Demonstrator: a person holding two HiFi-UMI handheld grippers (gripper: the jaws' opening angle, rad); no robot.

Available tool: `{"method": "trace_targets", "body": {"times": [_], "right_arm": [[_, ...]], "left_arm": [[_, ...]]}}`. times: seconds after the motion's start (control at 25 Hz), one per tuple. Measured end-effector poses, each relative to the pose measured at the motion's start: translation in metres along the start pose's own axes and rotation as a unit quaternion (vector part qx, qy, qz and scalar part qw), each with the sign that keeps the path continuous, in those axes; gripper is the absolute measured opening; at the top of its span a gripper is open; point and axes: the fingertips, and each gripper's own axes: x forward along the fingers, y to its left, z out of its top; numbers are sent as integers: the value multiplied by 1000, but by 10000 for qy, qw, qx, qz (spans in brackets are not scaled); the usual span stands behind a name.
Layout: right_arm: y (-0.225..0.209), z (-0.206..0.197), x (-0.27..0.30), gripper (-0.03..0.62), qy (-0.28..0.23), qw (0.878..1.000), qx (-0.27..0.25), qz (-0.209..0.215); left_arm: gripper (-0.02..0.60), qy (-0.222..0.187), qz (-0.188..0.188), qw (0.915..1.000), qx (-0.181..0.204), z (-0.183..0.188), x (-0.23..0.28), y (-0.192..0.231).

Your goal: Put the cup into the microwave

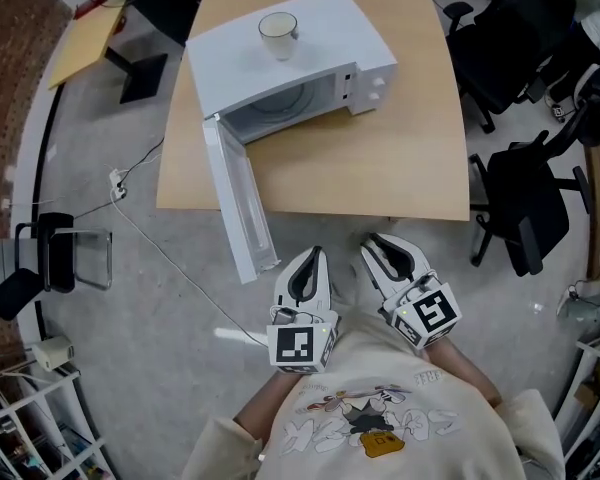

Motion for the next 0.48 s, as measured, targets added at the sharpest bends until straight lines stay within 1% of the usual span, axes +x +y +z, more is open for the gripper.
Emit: {"method": "trace_targets", "body": {"times": [0.16,0.28,0.36,0.48], "right_arm": [[-29,16,21,86,9,9998,-189,47],[-61,33,40,87,-21,9998,-190,75],[-80,46,54,116,-49,9995,-217,210],[-100,66,79,121,-95,9978,-356,550]], "left_arm": [[5,55,87,9999,-117,4,31,7],[5,-4,319,9992,-219,21,56,17],[5,-76,498,9985,-224,35,72,22],[5,-134,778,9968,-139,47,98,31]]}}
